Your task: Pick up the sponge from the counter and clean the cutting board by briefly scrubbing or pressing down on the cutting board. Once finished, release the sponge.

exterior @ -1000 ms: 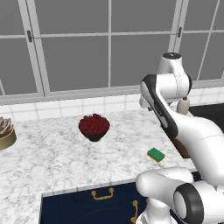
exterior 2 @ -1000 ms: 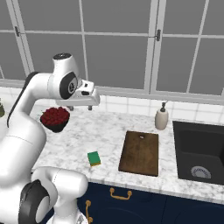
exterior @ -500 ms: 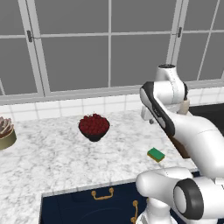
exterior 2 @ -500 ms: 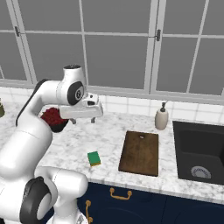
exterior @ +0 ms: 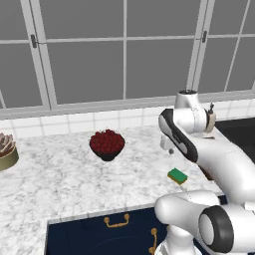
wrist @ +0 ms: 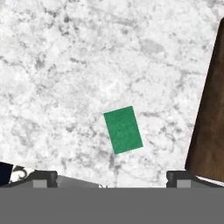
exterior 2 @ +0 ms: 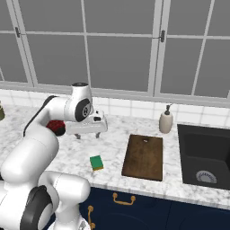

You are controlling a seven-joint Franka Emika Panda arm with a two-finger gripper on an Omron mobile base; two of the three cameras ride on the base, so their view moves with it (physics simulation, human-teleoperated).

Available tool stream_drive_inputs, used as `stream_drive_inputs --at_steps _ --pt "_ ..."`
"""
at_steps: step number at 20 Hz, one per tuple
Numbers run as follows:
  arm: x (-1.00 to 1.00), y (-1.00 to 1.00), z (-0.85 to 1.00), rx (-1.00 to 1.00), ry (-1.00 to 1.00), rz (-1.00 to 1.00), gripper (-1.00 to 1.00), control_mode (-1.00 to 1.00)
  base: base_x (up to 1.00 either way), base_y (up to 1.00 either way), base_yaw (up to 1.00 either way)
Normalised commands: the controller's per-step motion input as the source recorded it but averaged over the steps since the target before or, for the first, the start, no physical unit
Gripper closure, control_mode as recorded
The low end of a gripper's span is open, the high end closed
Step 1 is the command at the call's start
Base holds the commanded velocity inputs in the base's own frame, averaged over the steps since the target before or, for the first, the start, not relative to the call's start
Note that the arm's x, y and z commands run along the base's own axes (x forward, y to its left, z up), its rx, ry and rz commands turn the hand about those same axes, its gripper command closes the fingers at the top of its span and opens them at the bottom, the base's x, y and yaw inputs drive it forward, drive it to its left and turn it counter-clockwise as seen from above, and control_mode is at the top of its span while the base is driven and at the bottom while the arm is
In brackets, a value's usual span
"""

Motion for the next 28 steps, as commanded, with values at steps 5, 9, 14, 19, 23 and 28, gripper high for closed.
stream_drive_inputs --at_steps 5,9,14,19,23,28 --pt "0.00 0.00 -0.52 0.01 0.04 0.07 -1.00 -1.00 0.00 0.00 0.00" --pt "0.00 -0.05 -0.54 0.00 0.00 0.07 -1.00 -1.00 0.00 0.00 0.00" --pt "0.00 -0.08 -0.48 0.00 0.00 0.14 -1.00 -1.00 0.00 0.00 0.00" --pt "0.05 -0.02 -0.38 0.00 0.01 0.09 -1.00 -1.00 0.00 0.00 0.00" --pt "0.00 -0.12 -0.30 0.00 0.00 0.08 -1.00 -1.00 0.00 0.00 0.00" --pt "0.04 -0.17 -0.32 0.00 0.00 0.03 -1.00 -1.00 0.00 0.00 0.00"
